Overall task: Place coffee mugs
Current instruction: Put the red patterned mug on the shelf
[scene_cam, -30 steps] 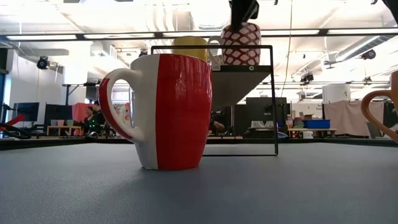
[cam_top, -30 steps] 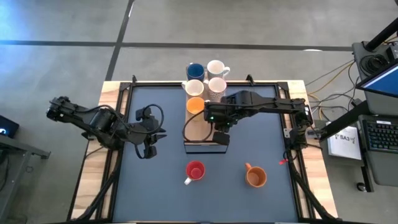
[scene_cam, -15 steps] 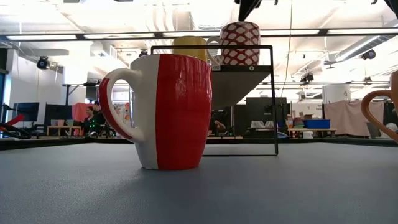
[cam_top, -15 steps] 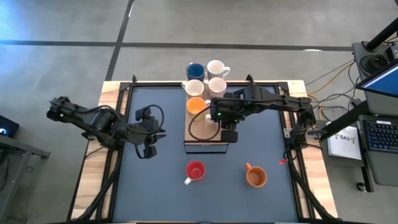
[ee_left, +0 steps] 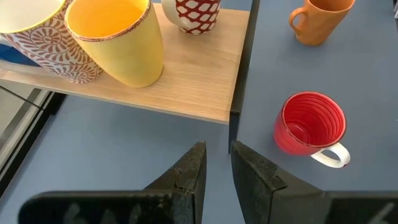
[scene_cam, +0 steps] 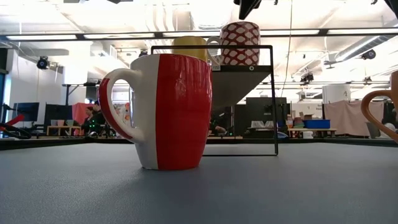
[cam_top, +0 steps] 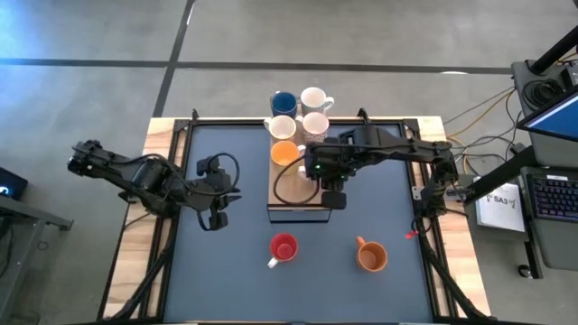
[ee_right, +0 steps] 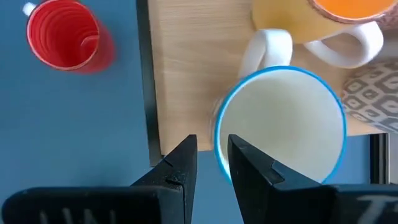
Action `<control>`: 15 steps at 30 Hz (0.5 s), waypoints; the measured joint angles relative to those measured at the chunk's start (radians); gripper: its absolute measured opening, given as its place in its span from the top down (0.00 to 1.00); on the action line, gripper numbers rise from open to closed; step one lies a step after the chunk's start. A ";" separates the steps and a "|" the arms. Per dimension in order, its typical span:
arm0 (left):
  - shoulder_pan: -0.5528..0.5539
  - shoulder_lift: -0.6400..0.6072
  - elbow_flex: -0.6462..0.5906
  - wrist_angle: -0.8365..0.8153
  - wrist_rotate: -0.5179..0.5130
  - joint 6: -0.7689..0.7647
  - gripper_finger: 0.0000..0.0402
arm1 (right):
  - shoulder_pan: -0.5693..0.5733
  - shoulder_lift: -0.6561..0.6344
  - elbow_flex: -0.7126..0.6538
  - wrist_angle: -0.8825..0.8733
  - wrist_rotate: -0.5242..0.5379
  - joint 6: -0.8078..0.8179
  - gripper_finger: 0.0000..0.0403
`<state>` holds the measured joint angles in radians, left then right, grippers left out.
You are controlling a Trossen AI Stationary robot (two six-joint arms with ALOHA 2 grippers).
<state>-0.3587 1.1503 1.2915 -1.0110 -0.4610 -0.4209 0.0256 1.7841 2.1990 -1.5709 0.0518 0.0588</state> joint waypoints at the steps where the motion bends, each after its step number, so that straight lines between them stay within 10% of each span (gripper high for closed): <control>1: 0.000 0.000 0.000 0.000 0.000 0.000 0.86 | 0.002 0.000 0.000 0.000 0.001 -0.003 0.80; 15: 0.000 0.000 0.000 0.000 0.000 0.000 0.86 | 0.009 0.002 -0.074 0.000 0.046 -0.034 0.80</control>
<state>-0.3588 1.1503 1.2915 -1.0111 -0.4610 -0.4210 0.0349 1.7859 2.1254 -1.5709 0.0975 0.0246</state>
